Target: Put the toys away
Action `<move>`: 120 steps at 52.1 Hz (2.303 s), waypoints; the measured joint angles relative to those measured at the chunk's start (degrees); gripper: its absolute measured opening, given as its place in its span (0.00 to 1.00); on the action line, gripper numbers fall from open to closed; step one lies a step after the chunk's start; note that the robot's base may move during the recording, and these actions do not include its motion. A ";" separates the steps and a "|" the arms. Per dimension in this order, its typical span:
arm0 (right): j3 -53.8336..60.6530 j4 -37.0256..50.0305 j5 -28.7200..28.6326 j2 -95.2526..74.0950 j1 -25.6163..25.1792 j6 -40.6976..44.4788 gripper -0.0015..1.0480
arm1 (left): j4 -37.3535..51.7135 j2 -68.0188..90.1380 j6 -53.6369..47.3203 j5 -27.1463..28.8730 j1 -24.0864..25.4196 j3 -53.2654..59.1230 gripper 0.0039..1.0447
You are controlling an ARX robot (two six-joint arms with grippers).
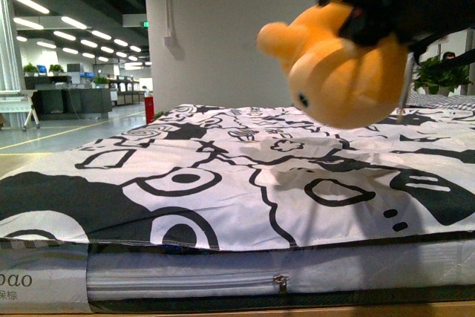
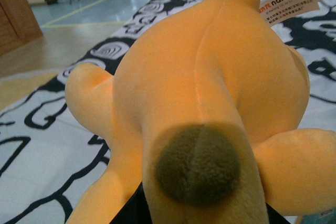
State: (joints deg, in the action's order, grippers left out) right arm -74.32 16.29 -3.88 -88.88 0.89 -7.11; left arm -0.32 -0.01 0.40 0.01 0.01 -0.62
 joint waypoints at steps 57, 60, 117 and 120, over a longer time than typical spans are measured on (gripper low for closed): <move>60.37 13.90 -28.41 59.14 -19.23 -2.78 0.16 | 0.00 0.00 0.02 0.02 0.00 0.00 0.95; 61.46 12.59 -27.69 61.20 -17.55 -2.71 0.16 | 0.00 0.00 0.02 0.02 0.00 0.00 0.95; 67.34 2.97 -18.78 73.64 -2.49 3.41 0.16 | 0.00 0.00 0.02 0.09 0.02 0.00 0.95; 67.38 2.97 -18.80 73.68 -2.49 3.50 0.16 | -0.02 0.07 0.00 0.04 0.02 0.00 0.95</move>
State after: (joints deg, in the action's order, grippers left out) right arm -6.94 19.27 -22.68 -15.20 -1.61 -3.62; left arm -0.34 0.05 0.40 0.05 0.03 -0.62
